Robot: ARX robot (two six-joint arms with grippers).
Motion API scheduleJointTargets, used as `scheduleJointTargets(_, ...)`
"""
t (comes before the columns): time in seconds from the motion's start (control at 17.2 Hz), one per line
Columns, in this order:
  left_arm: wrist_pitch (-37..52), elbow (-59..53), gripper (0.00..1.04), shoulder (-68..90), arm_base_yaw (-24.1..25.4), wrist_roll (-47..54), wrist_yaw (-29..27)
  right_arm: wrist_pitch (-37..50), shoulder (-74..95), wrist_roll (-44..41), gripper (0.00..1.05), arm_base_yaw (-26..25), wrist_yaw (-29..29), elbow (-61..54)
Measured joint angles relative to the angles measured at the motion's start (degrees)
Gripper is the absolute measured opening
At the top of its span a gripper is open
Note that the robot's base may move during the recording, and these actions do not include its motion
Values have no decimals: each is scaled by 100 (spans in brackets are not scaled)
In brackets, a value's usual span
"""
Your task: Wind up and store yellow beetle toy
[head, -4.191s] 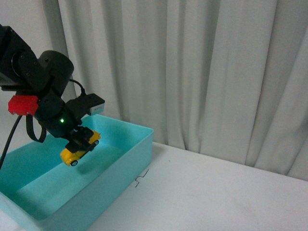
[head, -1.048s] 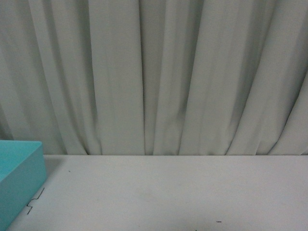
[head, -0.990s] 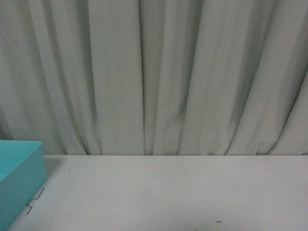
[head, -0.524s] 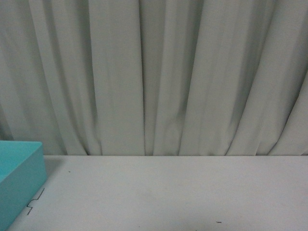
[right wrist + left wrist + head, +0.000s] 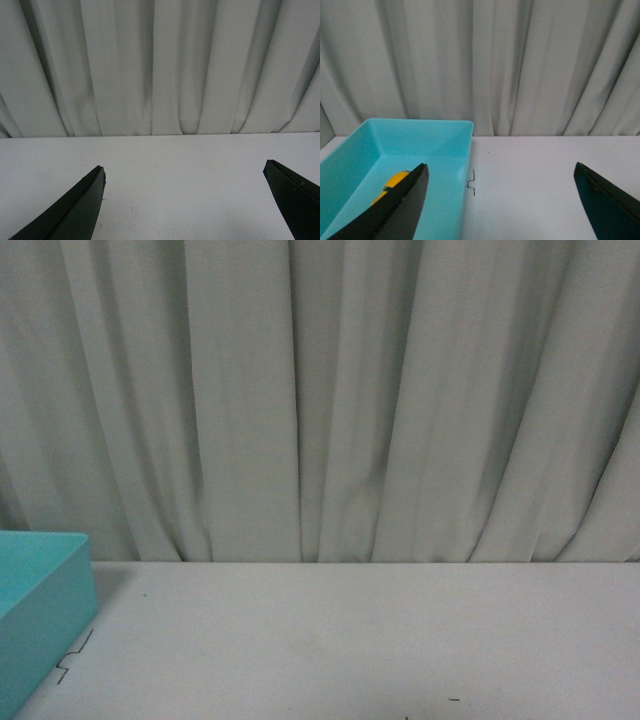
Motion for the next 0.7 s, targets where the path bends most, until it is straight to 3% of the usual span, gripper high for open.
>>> scheduleJointTargets(0.06,2,0,100,0,0,4,0,-4,2,0,98,0,-2,0)
scheduleJointTargets(0.7,20,0,98,0,0,0,0,31,0,0,98,0,-2,0)
